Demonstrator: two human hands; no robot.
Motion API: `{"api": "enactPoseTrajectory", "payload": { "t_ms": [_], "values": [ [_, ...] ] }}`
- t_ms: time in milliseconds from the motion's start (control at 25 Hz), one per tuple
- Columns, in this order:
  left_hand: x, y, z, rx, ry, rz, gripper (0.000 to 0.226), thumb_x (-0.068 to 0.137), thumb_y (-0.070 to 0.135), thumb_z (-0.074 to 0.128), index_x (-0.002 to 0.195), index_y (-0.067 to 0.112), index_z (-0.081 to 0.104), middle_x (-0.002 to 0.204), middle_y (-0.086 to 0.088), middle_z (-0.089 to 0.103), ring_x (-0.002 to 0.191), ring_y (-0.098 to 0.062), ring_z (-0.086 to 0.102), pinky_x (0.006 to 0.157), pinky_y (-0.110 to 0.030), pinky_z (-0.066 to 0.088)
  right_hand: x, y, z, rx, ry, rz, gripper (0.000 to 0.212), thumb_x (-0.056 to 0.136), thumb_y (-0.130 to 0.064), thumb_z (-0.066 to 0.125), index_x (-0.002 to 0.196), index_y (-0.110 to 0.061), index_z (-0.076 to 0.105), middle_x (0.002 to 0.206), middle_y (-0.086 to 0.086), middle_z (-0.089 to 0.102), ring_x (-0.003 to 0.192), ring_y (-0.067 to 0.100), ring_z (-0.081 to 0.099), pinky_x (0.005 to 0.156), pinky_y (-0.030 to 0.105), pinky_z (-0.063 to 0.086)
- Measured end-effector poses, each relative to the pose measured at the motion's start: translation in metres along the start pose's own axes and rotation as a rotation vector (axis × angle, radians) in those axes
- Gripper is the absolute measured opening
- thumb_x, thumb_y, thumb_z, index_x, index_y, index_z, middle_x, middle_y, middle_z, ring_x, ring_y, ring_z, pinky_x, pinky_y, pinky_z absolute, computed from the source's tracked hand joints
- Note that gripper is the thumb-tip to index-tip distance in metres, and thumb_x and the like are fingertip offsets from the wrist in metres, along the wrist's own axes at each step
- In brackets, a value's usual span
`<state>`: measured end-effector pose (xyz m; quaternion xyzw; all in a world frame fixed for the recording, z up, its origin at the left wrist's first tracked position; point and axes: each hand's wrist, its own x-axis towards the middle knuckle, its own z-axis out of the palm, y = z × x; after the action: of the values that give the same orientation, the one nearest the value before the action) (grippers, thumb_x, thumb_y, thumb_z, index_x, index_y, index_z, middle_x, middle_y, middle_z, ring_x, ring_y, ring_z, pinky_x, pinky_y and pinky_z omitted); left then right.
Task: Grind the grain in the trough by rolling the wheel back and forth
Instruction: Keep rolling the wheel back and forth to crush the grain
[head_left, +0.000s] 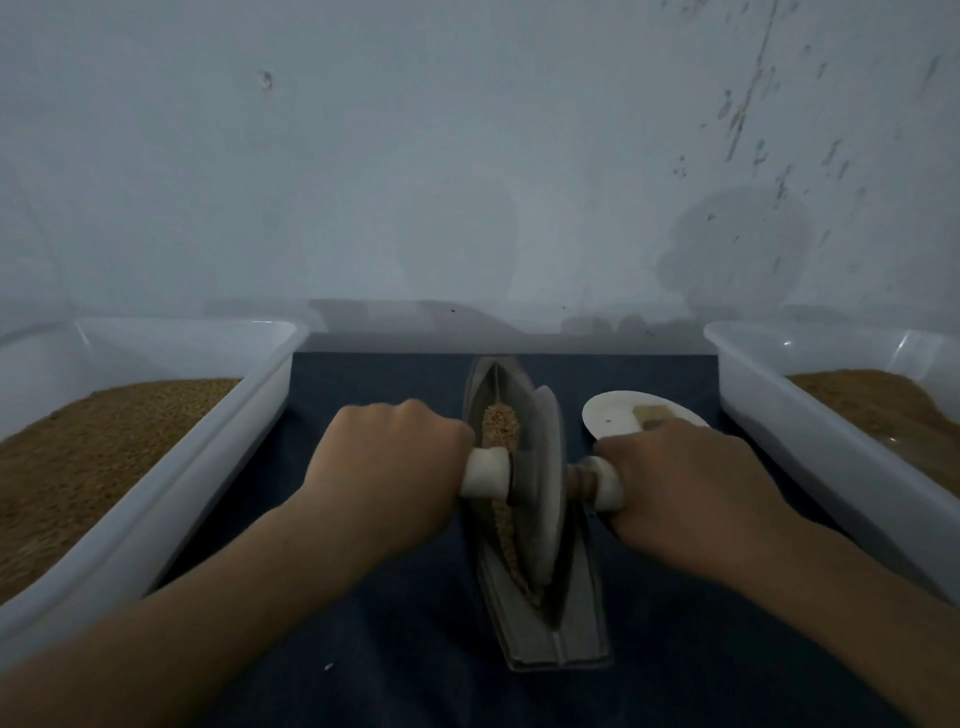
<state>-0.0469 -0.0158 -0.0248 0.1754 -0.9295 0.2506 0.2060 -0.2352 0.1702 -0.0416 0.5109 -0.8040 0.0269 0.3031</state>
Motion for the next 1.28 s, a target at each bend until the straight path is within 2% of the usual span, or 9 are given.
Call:
{"api": "enactPoseTrajectory", "payload": {
  "t_ms": [200, 320, 440, 640, 800, 960, 1080, 1160, 1280],
  "values": [
    [0.047, -0.01, 0.037, -0.08, -0.138, -0.183, 0.009, 0.082, 0.034, 0.062, 0.089, 0.031, 0.056, 0.069, 0.007, 0.038, 0.061, -0.019, 0.043, 0.056, -0.033, 0.036, 0.067, -0.004, 0.015, 0.04, -0.14, 0.056, 0.024, 0.077, -0.04, 0.063, 0.067, -0.03, 0.043, 0.067, -0.009, 0.047, 0.058, 0.016, 0.046, 0.052, 0.026, 0.033],
    [0.067, -0.016, 0.042, -0.129, -0.197, -0.235, 0.011, 0.088, 0.028, 0.058, 0.098, 0.027, 0.06, 0.079, 0.003, 0.048, 0.071, -0.023, 0.054, 0.061, -0.035, 0.04, 0.107, -0.006, 0.015, 0.048, -0.228, 0.056, 0.023, 0.084, -0.036, 0.06, 0.067, -0.027, 0.048, 0.077, -0.002, 0.059, 0.07, 0.022, 0.056, 0.06, 0.03, 0.041],
    [0.036, -0.009, 0.031, -0.11, -0.136, -0.183, 0.01, 0.084, 0.033, 0.061, 0.091, 0.029, 0.055, 0.071, 0.006, 0.038, 0.062, -0.02, 0.045, 0.056, -0.033, 0.035, 0.07, -0.003, 0.005, 0.055, -0.212, 0.015, 0.024, 0.08, -0.039, 0.063, 0.066, -0.031, 0.045, 0.073, -0.007, 0.053, 0.064, 0.017, 0.05, 0.055, 0.028, 0.035],
    [-0.009, -0.003, 0.004, -0.055, 0.103, 0.022, 0.052, 0.046, 0.033, 0.084, 0.066, 0.029, 0.037, 0.056, 0.01, 0.019, 0.042, -0.014, 0.02, 0.048, -0.019, 0.004, 0.001, 0.002, -0.005, 0.047, -0.045, -0.046, 0.039, 0.065, -0.046, 0.06, 0.06, -0.038, 0.021, 0.058, -0.011, 0.037, 0.049, 0.006, 0.035, 0.046, 0.019, 0.011],
    [0.031, -0.005, 0.033, -0.032, -0.072, -0.16, 0.023, 0.082, 0.033, 0.065, 0.083, 0.026, 0.043, 0.067, 0.007, 0.034, 0.057, -0.019, 0.043, 0.05, -0.031, 0.03, 0.053, 0.0, 0.014, 0.046, -0.139, 0.024, 0.024, 0.08, -0.039, 0.066, 0.074, -0.034, 0.043, 0.075, -0.008, 0.055, 0.065, 0.018, 0.055, 0.054, 0.029, 0.035],
    [0.062, -0.01, 0.032, -0.092, -0.19, -0.236, 0.012, 0.09, 0.027, 0.057, 0.101, 0.025, 0.06, 0.083, 0.001, 0.054, 0.078, -0.025, 0.06, 0.062, -0.035, 0.04, 0.101, -0.002, 0.016, 0.031, -0.247, 0.034, 0.019, 0.087, -0.031, 0.061, 0.075, -0.03, 0.047, 0.09, 0.0, 0.066, 0.082, 0.026, 0.062, 0.066, 0.034, 0.048],
    [0.024, -0.004, 0.022, -0.068, -0.075, -0.161, 0.014, 0.08, 0.033, 0.066, 0.089, 0.027, 0.056, 0.069, 0.007, 0.039, 0.057, -0.018, 0.049, 0.051, -0.031, 0.032, 0.055, 0.001, 0.007, 0.059, -0.191, -0.014, 0.027, 0.078, -0.034, 0.064, 0.069, -0.033, 0.039, 0.078, -0.006, 0.057, 0.07, 0.021, 0.058, 0.053, 0.028, 0.033],
    [-0.006, 0.001, 0.009, -0.068, 0.036, -0.043, 0.043, 0.057, 0.033, 0.08, 0.069, 0.027, 0.039, 0.057, 0.011, 0.02, 0.042, -0.011, 0.02, 0.045, -0.021, 0.013, 0.017, 0.0, 0.0, 0.033, -0.069, -0.067, 0.038, 0.067, -0.04, 0.063, 0.063, -0.035, 0.025, 0.066, -0.011, 0.046, 0.055, 0.012, 0.044, 0.046, 0.022, 0.016],
    [0.002, -0.003, 0.008, -0.049, 0.047, -0.021, 0.05, 0.05, 0.032, 0.082, 0.067, 0.029, 0.036, 0.055, 0.01, 0.019, 0.043, -0.012, 0.015, 0.045, -0.02, 0.009, 0.01, 0.005, 0.005, 0.052, -0.069, -0.038, 0.038, 0.065, -0.045, 0.061, 0.063, -0.034, 0.024, 0.062, -0.011, 0.043, 0.053, 0.007, 0.035, 0.047, 0.021, 0.011]
  ]
}}
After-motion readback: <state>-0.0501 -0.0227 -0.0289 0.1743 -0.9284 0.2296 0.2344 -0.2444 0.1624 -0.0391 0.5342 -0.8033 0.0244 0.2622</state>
